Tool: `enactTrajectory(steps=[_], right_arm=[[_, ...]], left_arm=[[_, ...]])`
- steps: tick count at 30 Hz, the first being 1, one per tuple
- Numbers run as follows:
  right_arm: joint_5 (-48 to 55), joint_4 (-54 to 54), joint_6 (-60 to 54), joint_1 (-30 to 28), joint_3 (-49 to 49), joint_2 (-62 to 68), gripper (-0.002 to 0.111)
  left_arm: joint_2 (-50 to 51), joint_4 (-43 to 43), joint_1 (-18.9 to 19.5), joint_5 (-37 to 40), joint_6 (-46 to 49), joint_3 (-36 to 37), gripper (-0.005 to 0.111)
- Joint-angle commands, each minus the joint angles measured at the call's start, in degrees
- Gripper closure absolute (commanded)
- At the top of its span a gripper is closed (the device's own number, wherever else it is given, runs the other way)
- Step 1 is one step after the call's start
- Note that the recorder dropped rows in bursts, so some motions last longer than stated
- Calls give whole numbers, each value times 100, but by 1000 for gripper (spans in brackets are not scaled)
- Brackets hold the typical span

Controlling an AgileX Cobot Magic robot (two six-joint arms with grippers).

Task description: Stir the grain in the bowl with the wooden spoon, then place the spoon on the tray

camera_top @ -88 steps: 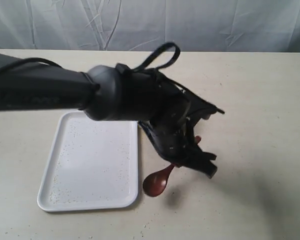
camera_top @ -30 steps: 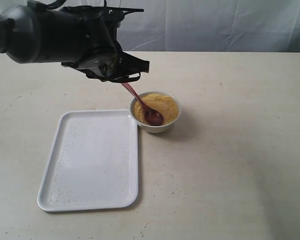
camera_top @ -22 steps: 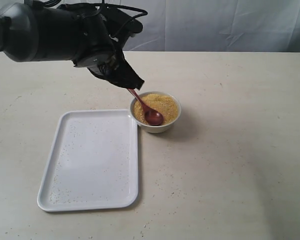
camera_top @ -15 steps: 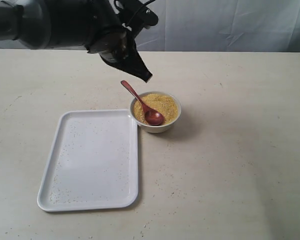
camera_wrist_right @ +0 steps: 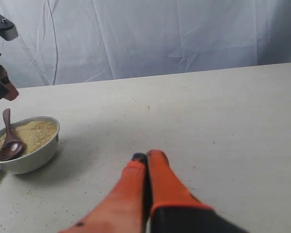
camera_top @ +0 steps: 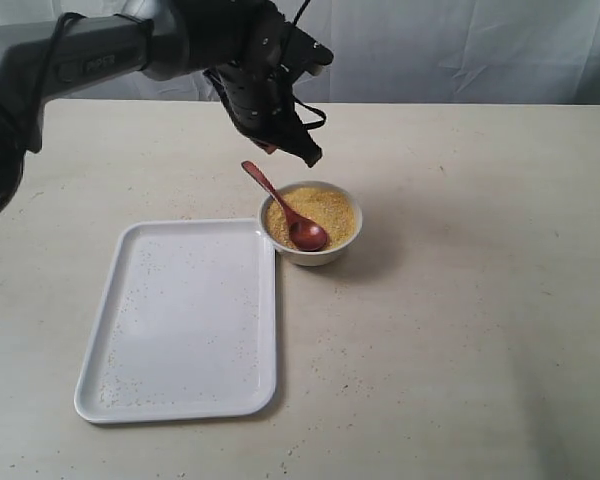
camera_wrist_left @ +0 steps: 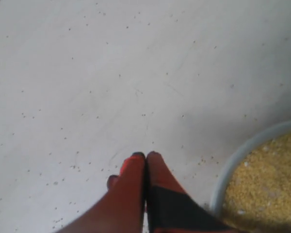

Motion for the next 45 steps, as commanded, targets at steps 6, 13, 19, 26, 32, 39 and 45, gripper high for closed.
enactTrajectory(steps=[6,13,19,26,32,39,45], right_arm=[[-36,-14,-31,7,14,-36,108],[-13,-14,-31,7,14,-36,108],[-25,-14,-31,7,14,-36,108],[-25,-14,-31,7,14,-36,108],[-46,-14,-31,7,14,-36,108],[-34,-14,-31,7,14,-36,108],[-34,-14,-31,7,14,-36,108]], left_arm=[[385,-311,143,177,168,-284,107],[445,-256,182,319,168,-284,107],[445,-5,186,903,168,-284,107],[445,50,186,1473,158,-284,107],[379,63,186,1602,158,-309,107],[-226,-742,190,1364,147,-632,107],[-893,-2333,475,682,127,-357,107]])
